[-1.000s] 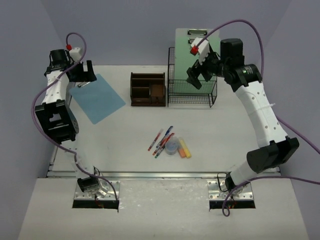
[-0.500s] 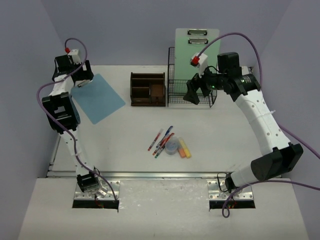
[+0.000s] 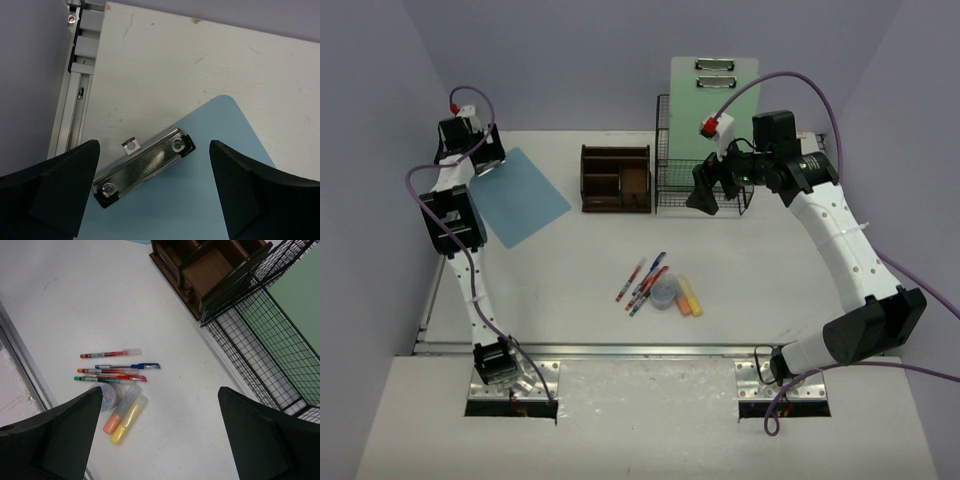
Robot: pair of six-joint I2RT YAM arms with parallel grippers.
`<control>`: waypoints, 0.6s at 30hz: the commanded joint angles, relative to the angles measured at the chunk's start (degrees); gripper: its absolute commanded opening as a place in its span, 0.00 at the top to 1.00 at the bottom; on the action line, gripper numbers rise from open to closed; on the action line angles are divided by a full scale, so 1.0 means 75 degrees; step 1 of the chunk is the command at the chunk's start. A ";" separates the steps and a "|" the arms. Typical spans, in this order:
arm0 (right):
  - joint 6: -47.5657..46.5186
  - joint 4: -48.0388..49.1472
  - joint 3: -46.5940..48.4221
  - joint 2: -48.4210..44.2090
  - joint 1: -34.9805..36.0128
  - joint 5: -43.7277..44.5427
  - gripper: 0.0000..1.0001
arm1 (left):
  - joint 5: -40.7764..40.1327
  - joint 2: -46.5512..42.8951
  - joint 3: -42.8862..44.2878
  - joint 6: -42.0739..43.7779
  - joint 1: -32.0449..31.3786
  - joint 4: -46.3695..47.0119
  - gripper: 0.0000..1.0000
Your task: Organize the desk
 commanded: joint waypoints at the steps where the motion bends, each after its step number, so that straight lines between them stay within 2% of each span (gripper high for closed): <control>1: 0.0096 0.0154 0.0014 -0.0152 0.0074 -0.0143 0.01 | -0.0394 0.0120 0.0306 -0.0132 0.0059 -0.0003 0.10; 12: -0.0022 0.0108 0.0120 -0.0092 0.0085 -0.0121 0.01 | 0.0062 0.0483 0.0327 0.1254 -0.0035 -0.1561 0.18; 18: -0.0022 0.0106 0.0154 -0.0092 0.0085 -0.0169 0.01 | -0.0024 0.0406 0.0117 0.1856 0.0011 -0.1887 0.38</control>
